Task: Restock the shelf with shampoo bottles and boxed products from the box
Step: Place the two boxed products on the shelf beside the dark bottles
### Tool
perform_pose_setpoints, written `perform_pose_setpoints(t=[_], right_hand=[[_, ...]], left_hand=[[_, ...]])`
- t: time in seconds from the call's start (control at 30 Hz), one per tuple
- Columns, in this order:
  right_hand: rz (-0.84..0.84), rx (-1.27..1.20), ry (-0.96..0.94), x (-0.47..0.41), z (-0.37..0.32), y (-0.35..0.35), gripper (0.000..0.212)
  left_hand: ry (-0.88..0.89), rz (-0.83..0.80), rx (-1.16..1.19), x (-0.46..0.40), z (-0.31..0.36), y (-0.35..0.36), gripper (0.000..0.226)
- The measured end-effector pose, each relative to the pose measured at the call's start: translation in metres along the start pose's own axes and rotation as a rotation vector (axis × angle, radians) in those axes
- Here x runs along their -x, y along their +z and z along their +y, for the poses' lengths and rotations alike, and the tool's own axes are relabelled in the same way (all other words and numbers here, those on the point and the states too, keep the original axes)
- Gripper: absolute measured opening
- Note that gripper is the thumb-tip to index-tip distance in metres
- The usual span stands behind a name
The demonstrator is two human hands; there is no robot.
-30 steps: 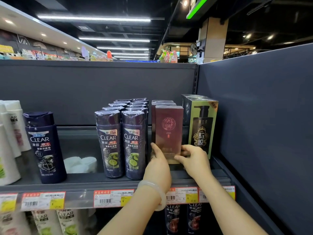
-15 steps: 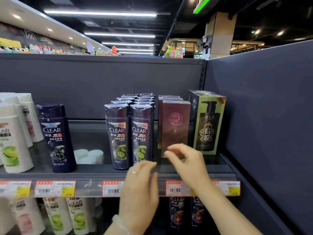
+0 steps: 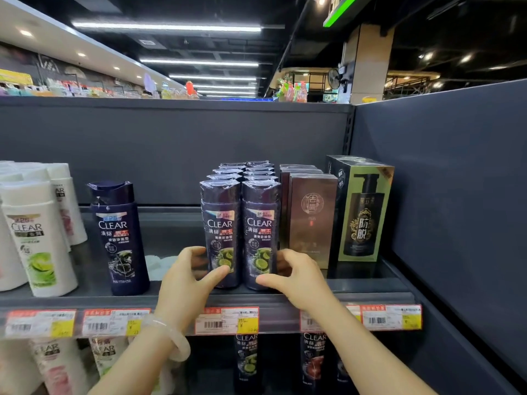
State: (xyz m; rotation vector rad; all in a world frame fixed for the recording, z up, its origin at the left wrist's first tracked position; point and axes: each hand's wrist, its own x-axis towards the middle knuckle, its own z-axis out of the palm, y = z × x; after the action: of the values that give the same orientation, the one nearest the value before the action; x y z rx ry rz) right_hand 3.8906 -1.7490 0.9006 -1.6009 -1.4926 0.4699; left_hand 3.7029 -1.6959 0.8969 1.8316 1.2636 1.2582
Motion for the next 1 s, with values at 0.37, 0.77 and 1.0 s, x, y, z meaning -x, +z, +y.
perform_pose_setpoints(t=[0.37,0.77,1.0], right_hand=[[0.071,0.067,0.105,0.004,-0.003,-0.002,0.049],[0.527,0.210,-0.336,0.093,-0.022,0.069,0.028],[-0.018,0.334,-0.304,0.120,-0.034,0.166,0.039]], left_hand=[[0.081,-0.021,0.032,0.006,-0.009,0.001,0.052],[0.480,0.071,-0.053,0.071,-0.041,-0.022,0.051],[0.421,-0.011,-0.444,0.139,-0.107,-0.080,0.073]])
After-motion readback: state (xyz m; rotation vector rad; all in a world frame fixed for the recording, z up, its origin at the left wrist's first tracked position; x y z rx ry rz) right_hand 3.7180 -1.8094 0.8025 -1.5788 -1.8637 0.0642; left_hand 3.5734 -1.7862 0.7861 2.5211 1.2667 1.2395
